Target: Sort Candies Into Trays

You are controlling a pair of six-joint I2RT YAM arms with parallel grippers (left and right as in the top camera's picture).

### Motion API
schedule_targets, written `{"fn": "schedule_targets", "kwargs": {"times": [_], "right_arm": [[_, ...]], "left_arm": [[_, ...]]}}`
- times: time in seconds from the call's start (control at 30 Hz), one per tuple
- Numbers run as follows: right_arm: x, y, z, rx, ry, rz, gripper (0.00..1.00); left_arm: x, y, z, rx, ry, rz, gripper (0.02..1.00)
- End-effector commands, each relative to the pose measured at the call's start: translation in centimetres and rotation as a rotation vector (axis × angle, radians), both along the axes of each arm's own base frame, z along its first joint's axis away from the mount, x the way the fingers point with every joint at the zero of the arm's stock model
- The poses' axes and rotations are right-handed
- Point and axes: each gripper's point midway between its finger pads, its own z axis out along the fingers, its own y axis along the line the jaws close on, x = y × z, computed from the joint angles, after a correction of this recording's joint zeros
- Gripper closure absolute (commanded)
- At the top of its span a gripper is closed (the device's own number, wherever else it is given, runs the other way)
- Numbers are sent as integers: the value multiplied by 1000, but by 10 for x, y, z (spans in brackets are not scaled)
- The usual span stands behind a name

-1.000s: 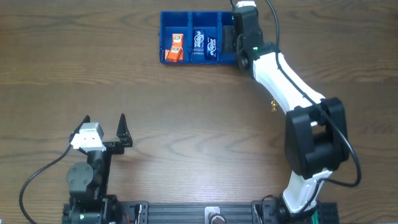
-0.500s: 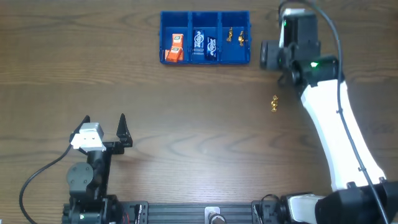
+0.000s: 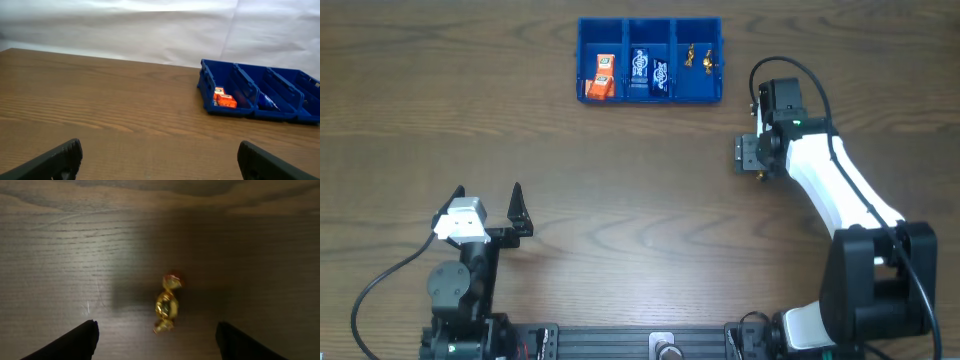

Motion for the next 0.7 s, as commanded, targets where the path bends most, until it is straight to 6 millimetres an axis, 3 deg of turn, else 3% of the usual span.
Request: {"fn": "schedule_targets", "kwargs": {"times": [0.03,0.4,0.7], "right_arm": [[0,3,-17,79,42,-10,242],[-9,-15,-24,74,84,-60,253],[-8,-15,-35,74,99,-62,261]], "left_arm": [[-1,-1,-16,3,52,-8,20],[-1,-1,-16,3,52,-8,20],[-1,-1,-16,3,52,-8,20]]}}
